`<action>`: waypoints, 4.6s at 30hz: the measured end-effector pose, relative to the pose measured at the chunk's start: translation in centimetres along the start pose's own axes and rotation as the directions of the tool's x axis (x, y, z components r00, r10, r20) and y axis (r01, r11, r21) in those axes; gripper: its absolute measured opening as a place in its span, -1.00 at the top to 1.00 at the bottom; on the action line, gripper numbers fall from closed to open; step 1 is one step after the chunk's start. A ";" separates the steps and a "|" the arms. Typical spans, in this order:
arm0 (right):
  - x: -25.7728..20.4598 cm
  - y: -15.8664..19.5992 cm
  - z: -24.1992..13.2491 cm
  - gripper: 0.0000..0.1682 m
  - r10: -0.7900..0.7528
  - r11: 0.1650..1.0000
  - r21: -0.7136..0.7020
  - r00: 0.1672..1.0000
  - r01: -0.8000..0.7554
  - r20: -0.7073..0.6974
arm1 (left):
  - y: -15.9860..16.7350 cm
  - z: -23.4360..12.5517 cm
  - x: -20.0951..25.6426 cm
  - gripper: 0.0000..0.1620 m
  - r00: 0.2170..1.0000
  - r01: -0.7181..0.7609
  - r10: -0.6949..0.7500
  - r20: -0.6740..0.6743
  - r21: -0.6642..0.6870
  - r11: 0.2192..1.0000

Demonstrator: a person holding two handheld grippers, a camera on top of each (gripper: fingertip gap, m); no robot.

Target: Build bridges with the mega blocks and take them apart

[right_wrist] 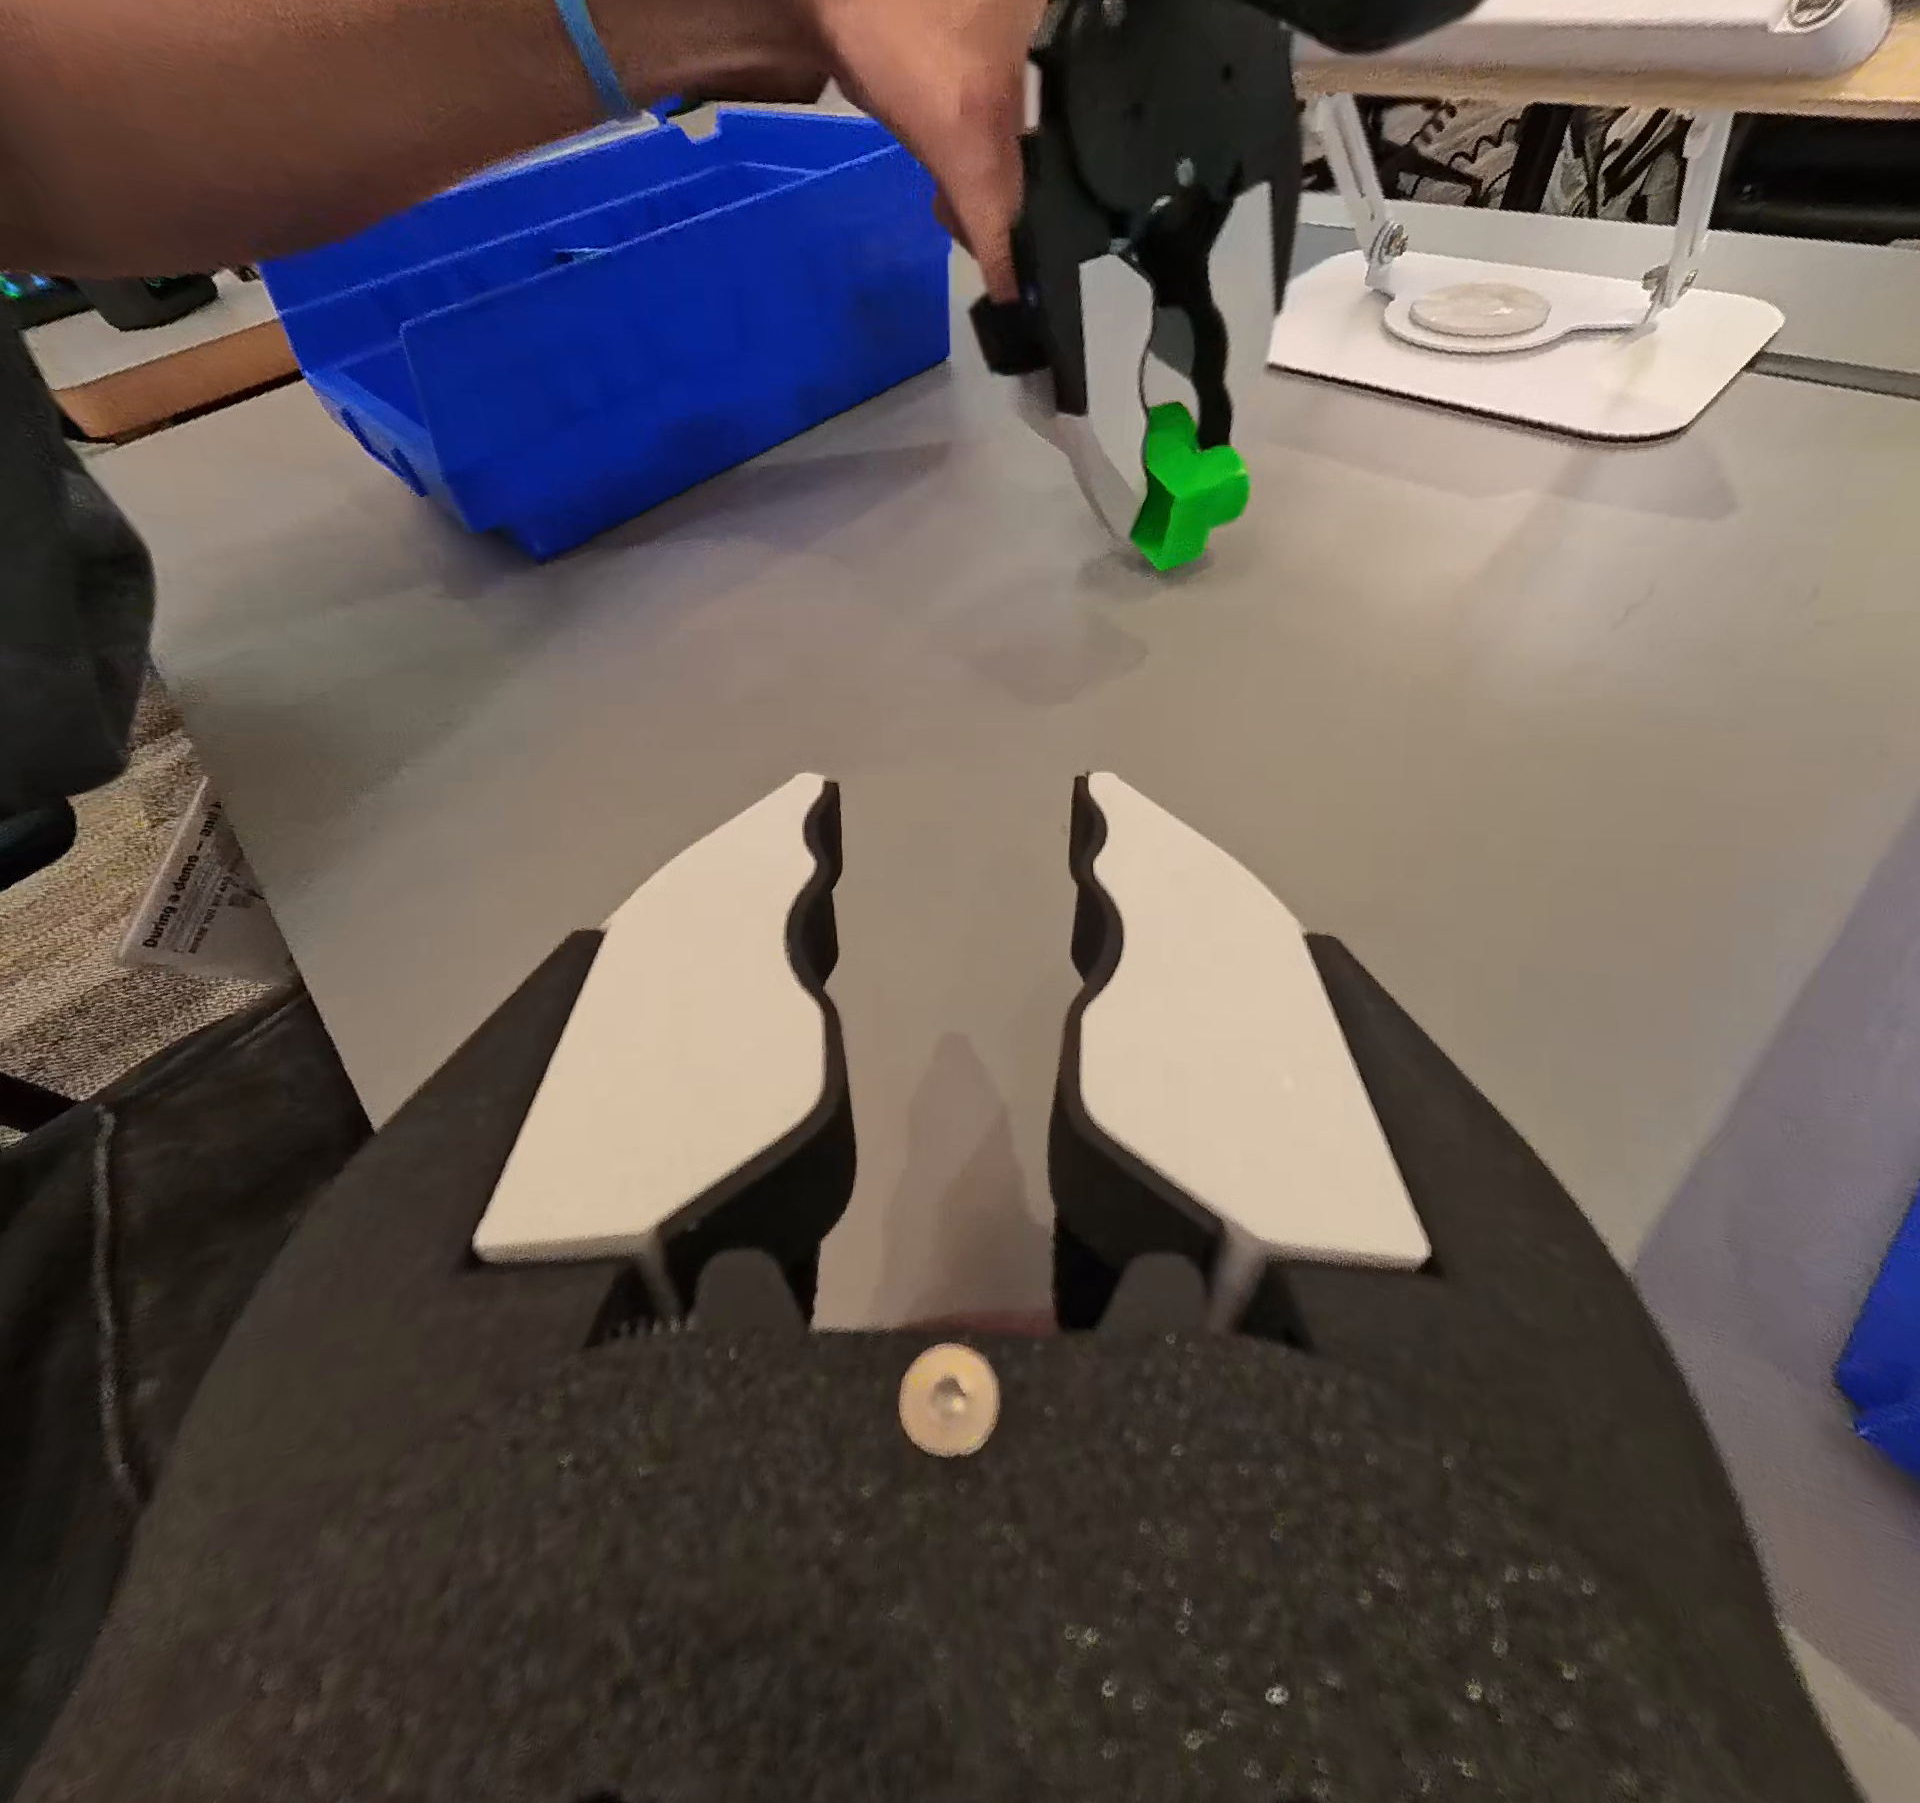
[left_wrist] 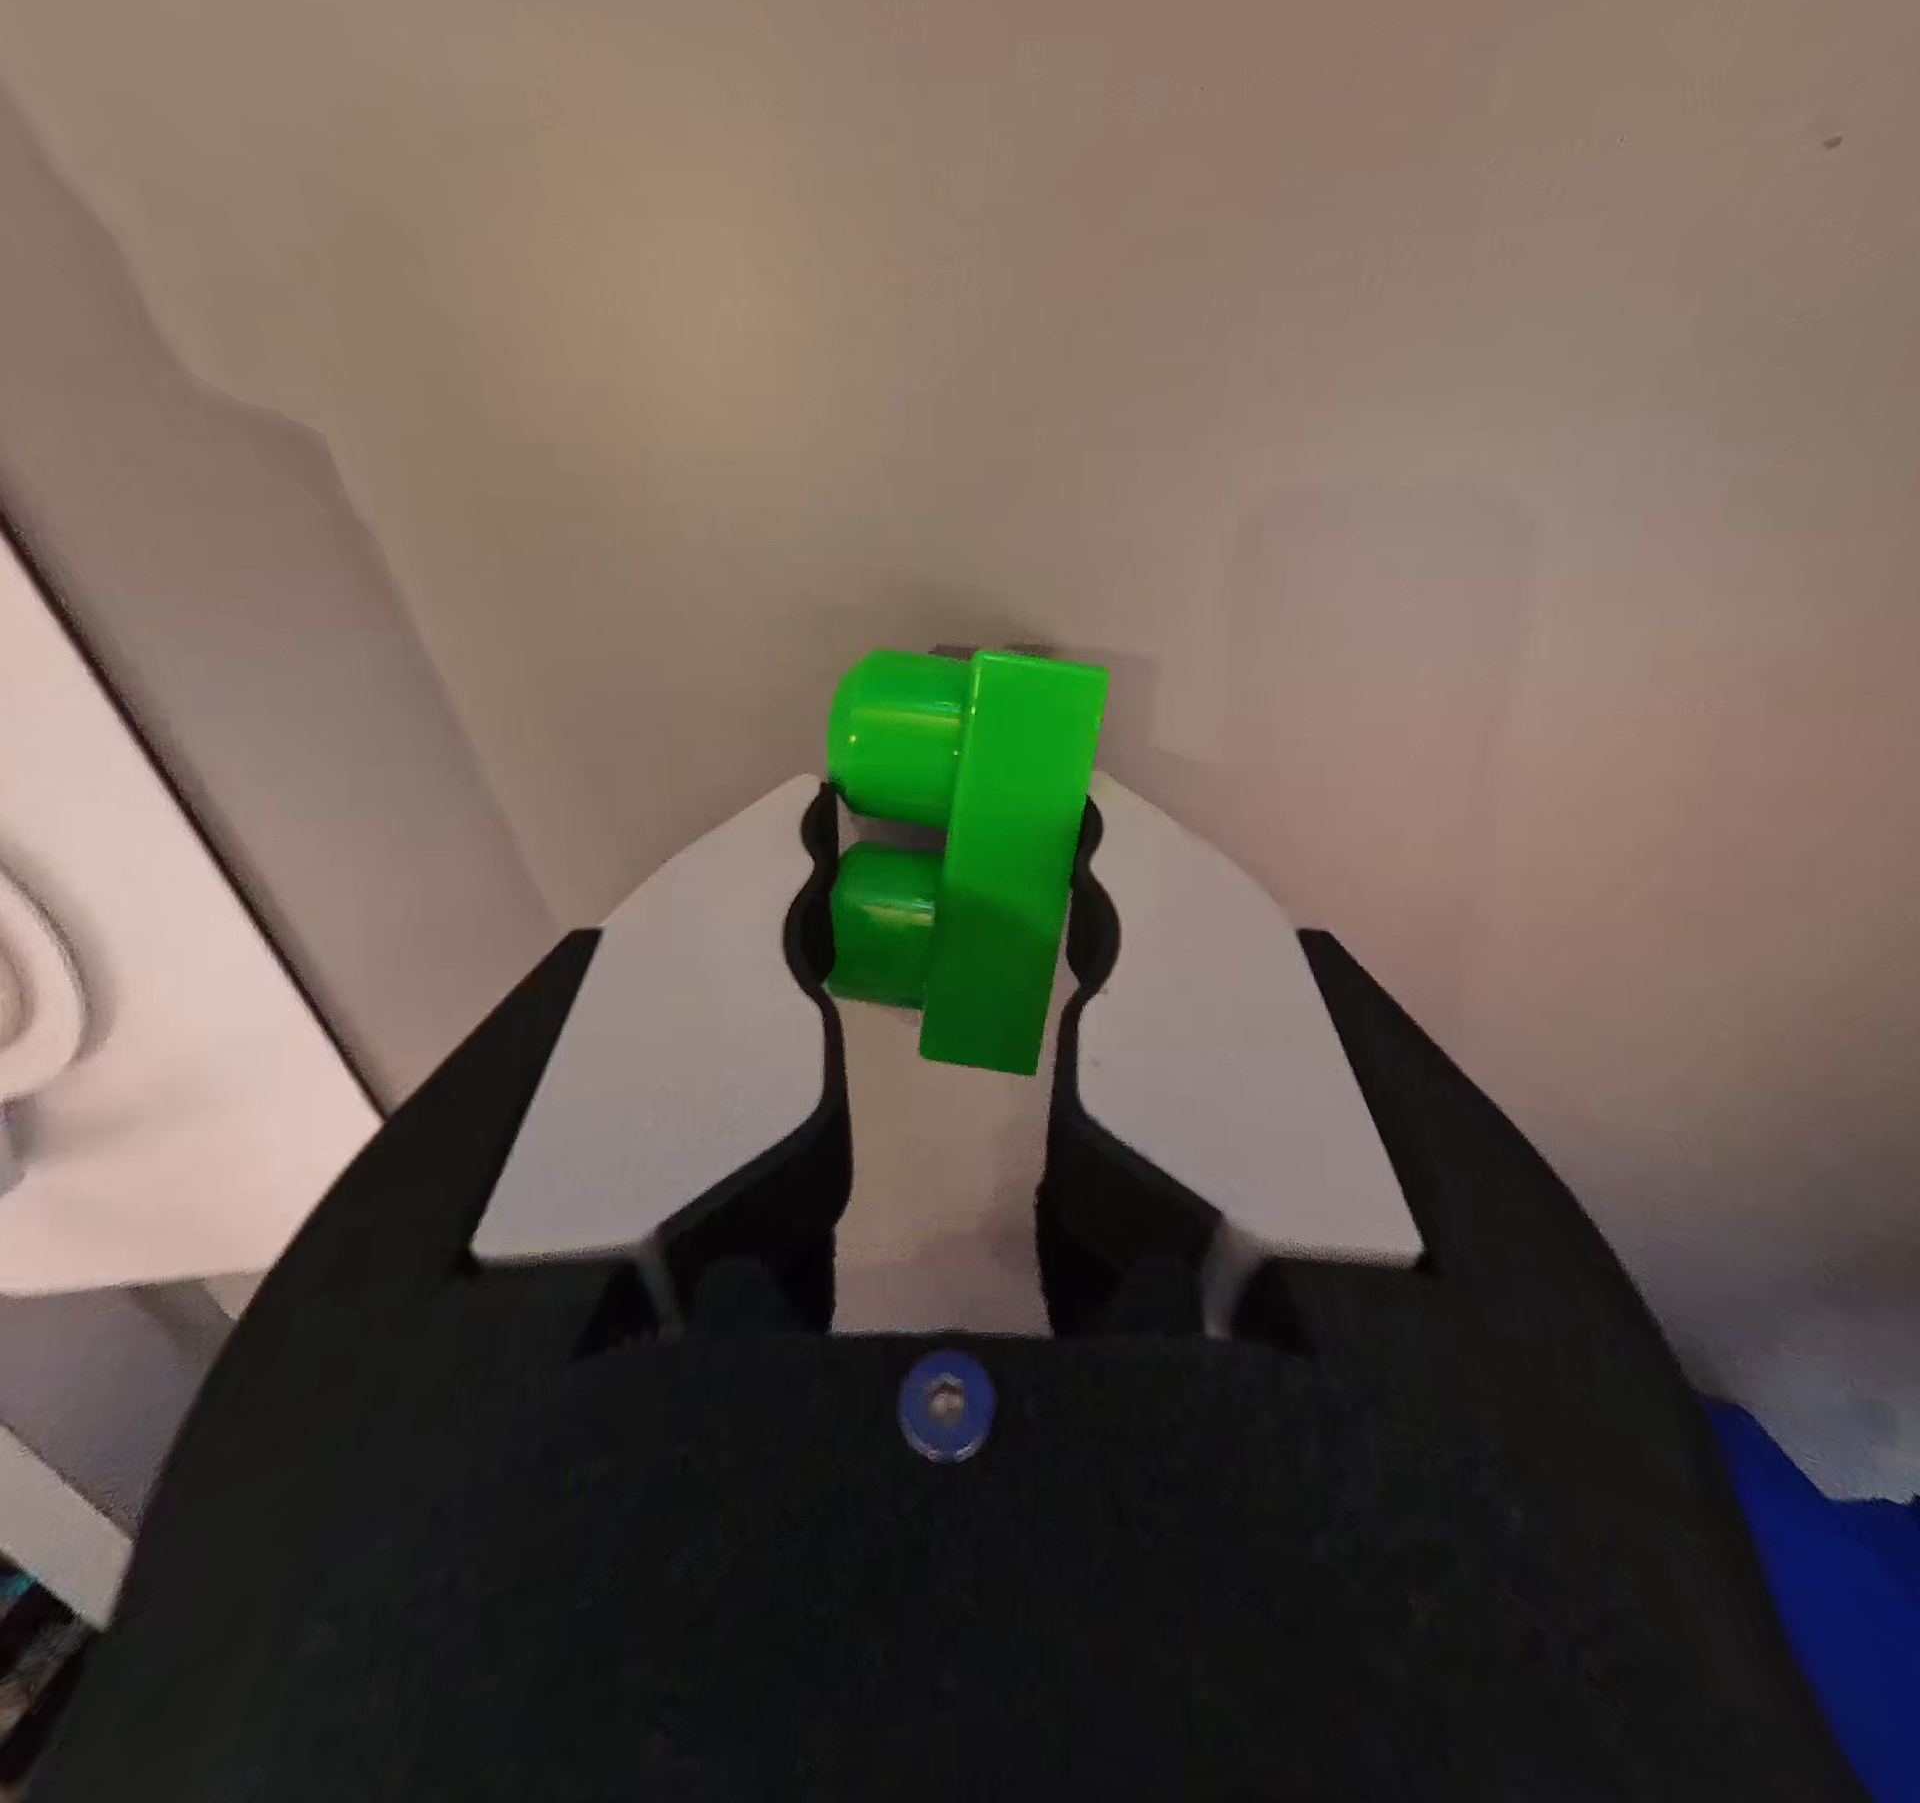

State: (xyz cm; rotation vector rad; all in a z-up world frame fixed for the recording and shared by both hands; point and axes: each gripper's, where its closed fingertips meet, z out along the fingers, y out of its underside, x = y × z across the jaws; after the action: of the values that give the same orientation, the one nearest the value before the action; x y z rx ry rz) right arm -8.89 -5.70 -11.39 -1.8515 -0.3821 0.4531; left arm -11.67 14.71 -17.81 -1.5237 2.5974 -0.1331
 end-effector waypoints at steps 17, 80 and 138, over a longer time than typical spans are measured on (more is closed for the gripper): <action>0.1 0.7 0.0 0.51 0.062 0.998 -0.026 0.997 -0.061 0.043 | 4.3 -14.1 3.5 0.07 0.877 0.374 -0.464 0.127 0.427 0.823; -1.2 0.9 0.5 0.54 -0.019 0.998 -0.062 0.999 0.022 0.046 | 0.9 -2.9 11.0 -0.07 0.996 0.005 -0.008 -0.092 -0.031 0.999; -3.4 1.2 2.2 0.58 -0.095 0.989 -0.104 0.991 0.105 0.094 | 10.4 -17.2 13.7 0.18 0.955 0.159 -0.218 0.200 0.277 0.948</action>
State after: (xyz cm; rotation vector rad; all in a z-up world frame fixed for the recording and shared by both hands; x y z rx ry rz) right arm -12.91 -5.85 -12.77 -1.9121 -0.5670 0.4542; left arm -29.86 7.99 -3.17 -1.5853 2.1589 -0.2852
